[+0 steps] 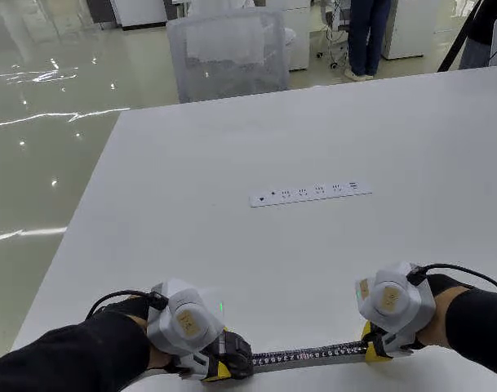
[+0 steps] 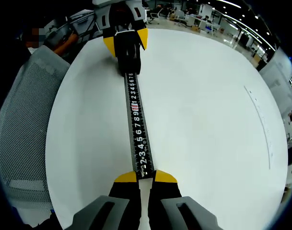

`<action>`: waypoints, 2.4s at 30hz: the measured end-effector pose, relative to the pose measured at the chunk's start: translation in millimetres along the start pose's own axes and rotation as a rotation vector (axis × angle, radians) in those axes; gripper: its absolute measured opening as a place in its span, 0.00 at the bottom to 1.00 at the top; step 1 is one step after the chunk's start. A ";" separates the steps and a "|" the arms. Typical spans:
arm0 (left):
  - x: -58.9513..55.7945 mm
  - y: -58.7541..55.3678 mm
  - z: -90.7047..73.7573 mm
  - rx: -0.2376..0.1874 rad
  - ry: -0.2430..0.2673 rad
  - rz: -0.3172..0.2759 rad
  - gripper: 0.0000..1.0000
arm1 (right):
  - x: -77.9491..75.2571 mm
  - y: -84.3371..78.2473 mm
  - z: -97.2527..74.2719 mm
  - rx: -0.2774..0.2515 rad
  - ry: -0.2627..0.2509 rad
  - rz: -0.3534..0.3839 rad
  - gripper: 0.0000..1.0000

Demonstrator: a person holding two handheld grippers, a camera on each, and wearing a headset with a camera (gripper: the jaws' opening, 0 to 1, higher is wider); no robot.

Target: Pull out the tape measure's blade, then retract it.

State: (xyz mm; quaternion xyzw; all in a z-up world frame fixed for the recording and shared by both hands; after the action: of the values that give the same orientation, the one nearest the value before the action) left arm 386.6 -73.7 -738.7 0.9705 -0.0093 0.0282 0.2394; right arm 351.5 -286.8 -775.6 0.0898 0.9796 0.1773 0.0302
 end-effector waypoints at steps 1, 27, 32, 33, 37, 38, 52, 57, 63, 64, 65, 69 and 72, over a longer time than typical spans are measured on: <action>0.0 0.0 0.1 0.000 0.000 0.000 0.27 | -0.2 -0.7 0.0 -0.005 -0.001 -0.003 0.00; -0.3 -2.0 -0.7 -0.001 0.005 -0.003 0.27 | -1.4 -22.4 -8.4 0.013 -0.001 0.002 0.00; -0.5 -1.9 -0.6 0.000 0.005 -0.001 0.27 | -1.1 -25.3 -9.2 0.012 -0.003 0.001 0.00; -0.4 -1.6 -0.5 0.000 0.005 -0.001 0.27 | -1.0 -25.5 -9.5 0.009 -0.004 -0.003 0.00; -0.8 -1.4 -1.0 -0.001 0.006 0.004 0.27 | -1.2 -29.0 -9.5 0.010 -0.002 0.003 0.00; -0.9 -1.4 -1.1 -0.001 0.006 0.002 0.27 | -1.0 -30.7 -10.2 0.013 -0.001 0.003 0.00; -0.4 -2.3 -1.4 -0.002 0.002 -0.007 0.27 | -2.2 -39.5 -13.3 0.013 -0.007 0.009 0.00; -0.3 -1.6 -0.8 -0.007 0.000 -0.010 0.28 | -2.1 -41.4 -14.7 0.011 -0.010 0.011 0.00; 0.2 -3.3 -0.1 -0.002 0.004 -0.012 0.28 | -2.6 -45.8 -17.2 0.019 -0.010 0.013 0.00; 0.3 -3.5 0.0 -0.001 0.004 -0.010 0.28 | -2.4 -46.1 -17.7 0.020 -0.010 0.012 0.00; 0.4 -3.9 0.3 0.001 0.005 -0.010 0.28 | -2.7 -46.3 -18.1 0.019 -0.010 0.014 0.00; 0.0 -6.2 0.8 0.004 0.007 -0.008 0.29 | -2.7 -48.4 -18.6 0.015 -0.013 0.017 0.00; -0.4 -6.8 0.7 -0.004 0.019 0.004 0.28 | -2.8 -49.9 -19.5 0.016 -0.013 0.019 0.00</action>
State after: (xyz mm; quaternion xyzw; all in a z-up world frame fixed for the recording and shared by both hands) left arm 386.4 -68.0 -742.4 0.9697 -0.0092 0.0380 0.2412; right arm 344.3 -339.9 -774.9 0.1004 0.9798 0.1693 0.0342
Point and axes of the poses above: the centre of the closed fingertips' face, and the gripper's own axes: z roughly forward along the fingers, x roughly to its left, y roughly out of its top, the point moved 2 cm from there along -z, roughly backward along the fingers, and after that the axes turned 6 degrees about -z, right-handed, at the moved point
